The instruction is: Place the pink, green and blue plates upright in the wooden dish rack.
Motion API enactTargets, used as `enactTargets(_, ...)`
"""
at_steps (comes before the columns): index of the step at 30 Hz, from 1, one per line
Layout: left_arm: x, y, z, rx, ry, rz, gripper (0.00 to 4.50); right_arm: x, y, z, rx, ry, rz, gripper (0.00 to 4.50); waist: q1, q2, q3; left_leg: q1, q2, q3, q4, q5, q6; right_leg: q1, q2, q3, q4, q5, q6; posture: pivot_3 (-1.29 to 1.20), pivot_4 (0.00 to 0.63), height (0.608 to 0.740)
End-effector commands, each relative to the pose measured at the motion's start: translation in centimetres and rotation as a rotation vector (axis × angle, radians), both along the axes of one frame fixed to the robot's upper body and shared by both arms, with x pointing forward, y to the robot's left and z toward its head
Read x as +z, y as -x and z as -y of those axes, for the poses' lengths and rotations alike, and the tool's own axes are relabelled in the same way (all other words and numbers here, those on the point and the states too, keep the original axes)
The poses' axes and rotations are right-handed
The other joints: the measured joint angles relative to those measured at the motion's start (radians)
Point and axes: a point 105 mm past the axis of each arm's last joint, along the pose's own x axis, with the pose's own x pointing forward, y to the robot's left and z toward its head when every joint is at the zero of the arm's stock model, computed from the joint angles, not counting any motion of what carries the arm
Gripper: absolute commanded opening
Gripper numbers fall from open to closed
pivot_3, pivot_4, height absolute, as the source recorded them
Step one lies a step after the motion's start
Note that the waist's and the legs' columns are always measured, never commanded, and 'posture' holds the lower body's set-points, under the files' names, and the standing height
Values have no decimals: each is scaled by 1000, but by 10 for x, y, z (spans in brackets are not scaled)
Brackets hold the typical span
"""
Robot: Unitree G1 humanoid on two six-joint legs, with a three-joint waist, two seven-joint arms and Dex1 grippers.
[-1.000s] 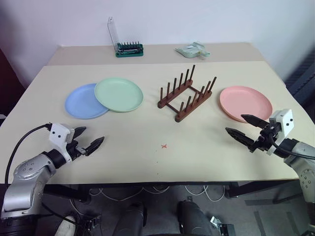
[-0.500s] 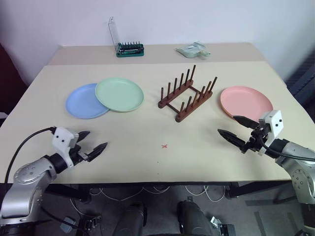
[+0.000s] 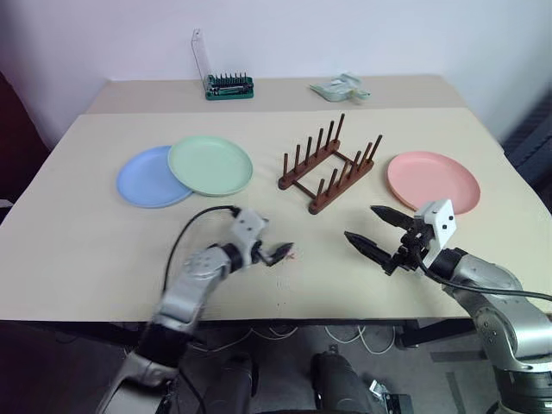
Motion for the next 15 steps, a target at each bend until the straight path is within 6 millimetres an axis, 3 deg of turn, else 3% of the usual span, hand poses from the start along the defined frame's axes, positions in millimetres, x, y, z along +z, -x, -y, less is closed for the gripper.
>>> enactTargets(1,-20,-9,19,6,-37,-47,4500,11,4,-5,-2,-8,44,4448,7,0,0,0,0,0,0,0,0,1,0,0,0,0,0,0,150,740)
enactTargets(11,-7,-33,78,-70,-23,-17,4500,11,10,4,-55,20,37,4448,16,0,-1,0,-2,-2,3,-2,3,6,-1,-1,-6,0,5,0,150,740)
enactTargets(14,-8,-36,82,-72,-22,-26,4500,8,16,1,-49,46,17,4448,14,0,-1,0,-2,-2,2,-2,4,6,-1,-1,-7,0,6,0,150,740)
enactTargets(15,-9,-37,82,-71,-23,-29,4246,8,17,1,-53,50,16,4494,14,0,-1,0,-2,-2,2,-2,4,6,-1,-1,-7,0,6,0,150,740)
